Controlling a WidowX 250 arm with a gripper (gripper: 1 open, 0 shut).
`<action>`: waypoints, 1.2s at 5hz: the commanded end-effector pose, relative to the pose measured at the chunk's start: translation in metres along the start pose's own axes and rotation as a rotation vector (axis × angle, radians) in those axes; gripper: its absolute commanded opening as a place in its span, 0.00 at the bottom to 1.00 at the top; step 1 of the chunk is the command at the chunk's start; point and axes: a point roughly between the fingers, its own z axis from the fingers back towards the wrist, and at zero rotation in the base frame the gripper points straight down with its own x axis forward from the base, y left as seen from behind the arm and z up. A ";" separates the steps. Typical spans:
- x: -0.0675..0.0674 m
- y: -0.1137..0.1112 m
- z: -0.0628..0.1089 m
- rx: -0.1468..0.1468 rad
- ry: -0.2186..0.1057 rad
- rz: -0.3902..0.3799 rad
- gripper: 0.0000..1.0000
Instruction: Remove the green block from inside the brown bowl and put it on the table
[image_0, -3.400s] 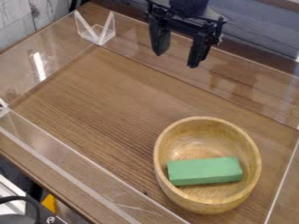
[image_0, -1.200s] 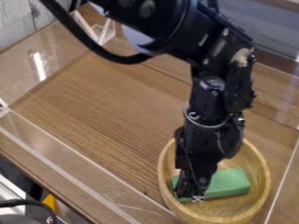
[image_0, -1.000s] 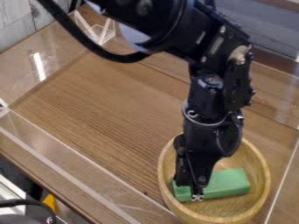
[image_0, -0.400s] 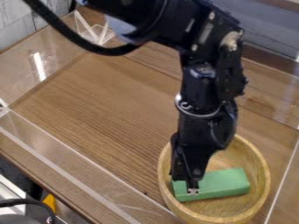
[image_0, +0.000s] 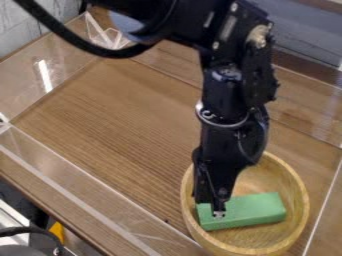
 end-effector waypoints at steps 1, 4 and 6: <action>0.001 0.003 0.011 0.016 -0.039 0.015 0.00; 0.002 0.002 0.019 0.006 -0.059 0.043 0.00; 0.006 -0.001 0.030 -0.015 -0.068 0.058 0.00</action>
